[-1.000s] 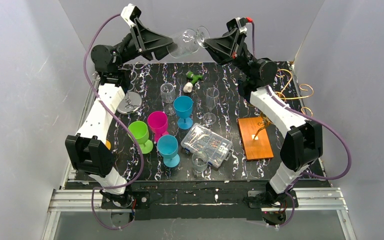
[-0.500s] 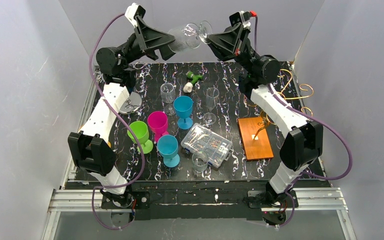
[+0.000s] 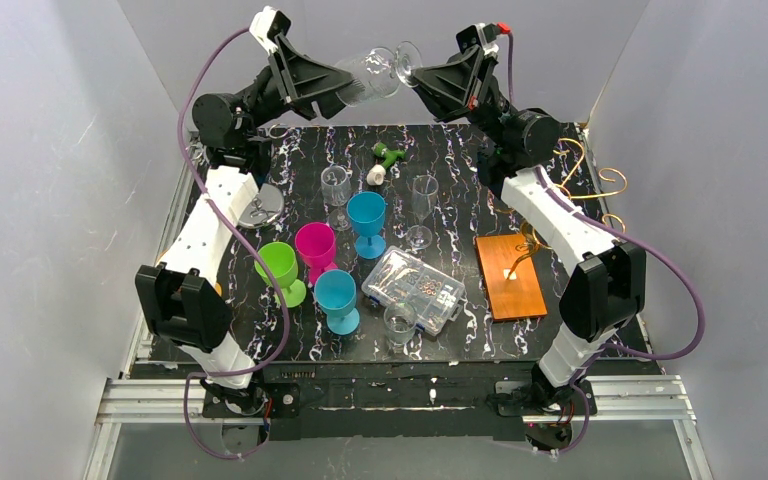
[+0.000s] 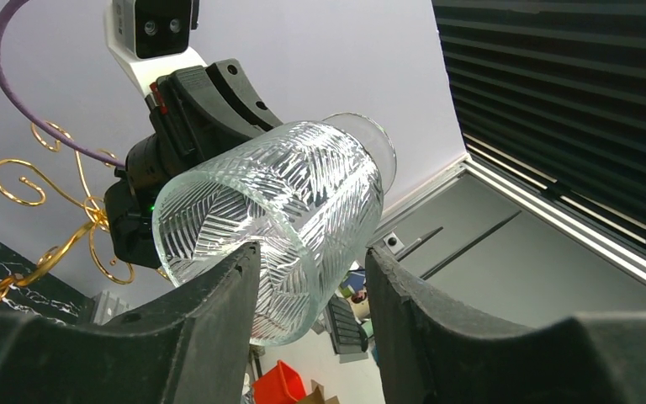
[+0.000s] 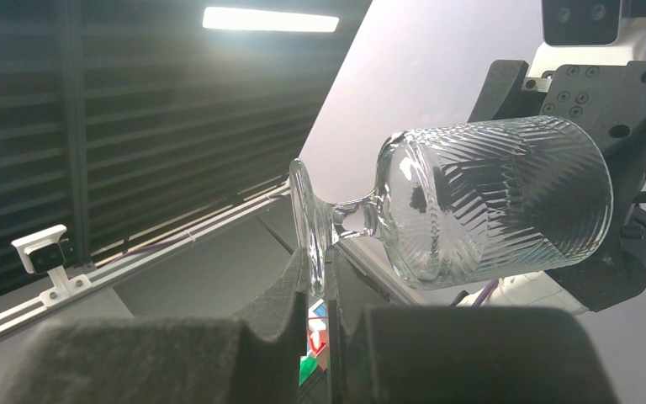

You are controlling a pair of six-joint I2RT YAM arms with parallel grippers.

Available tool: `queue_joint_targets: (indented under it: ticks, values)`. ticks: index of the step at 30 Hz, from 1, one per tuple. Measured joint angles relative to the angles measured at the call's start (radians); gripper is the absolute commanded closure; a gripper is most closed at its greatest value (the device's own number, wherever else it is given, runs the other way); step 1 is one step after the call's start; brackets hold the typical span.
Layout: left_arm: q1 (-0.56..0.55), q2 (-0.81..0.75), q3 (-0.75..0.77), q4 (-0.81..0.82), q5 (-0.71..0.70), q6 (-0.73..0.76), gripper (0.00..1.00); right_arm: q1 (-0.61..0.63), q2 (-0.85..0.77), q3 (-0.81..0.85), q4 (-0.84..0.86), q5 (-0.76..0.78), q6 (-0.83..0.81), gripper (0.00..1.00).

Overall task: Take the wine glass off the wine glass rack
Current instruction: Place the wine glass at the center of the board.

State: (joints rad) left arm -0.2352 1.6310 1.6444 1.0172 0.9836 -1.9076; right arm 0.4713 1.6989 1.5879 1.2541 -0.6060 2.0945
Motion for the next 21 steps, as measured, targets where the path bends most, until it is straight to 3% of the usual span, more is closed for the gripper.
queue_joint_targets:
  ticks: [7, 21]
  values:
    - [0.001, -0.027, -0.002, 0.001, -0.005, 0.0, 0.54, 0.001, 0.0, 0.0, 0.022, 0.0, 0.004, 0.99]
    - [0.0, -0.04, -0.002, 0.055, -0.039, -0.02, 0.66, 0.009, 0.0, 0.035, 0.036, 0.007, 0.01, 0.99]
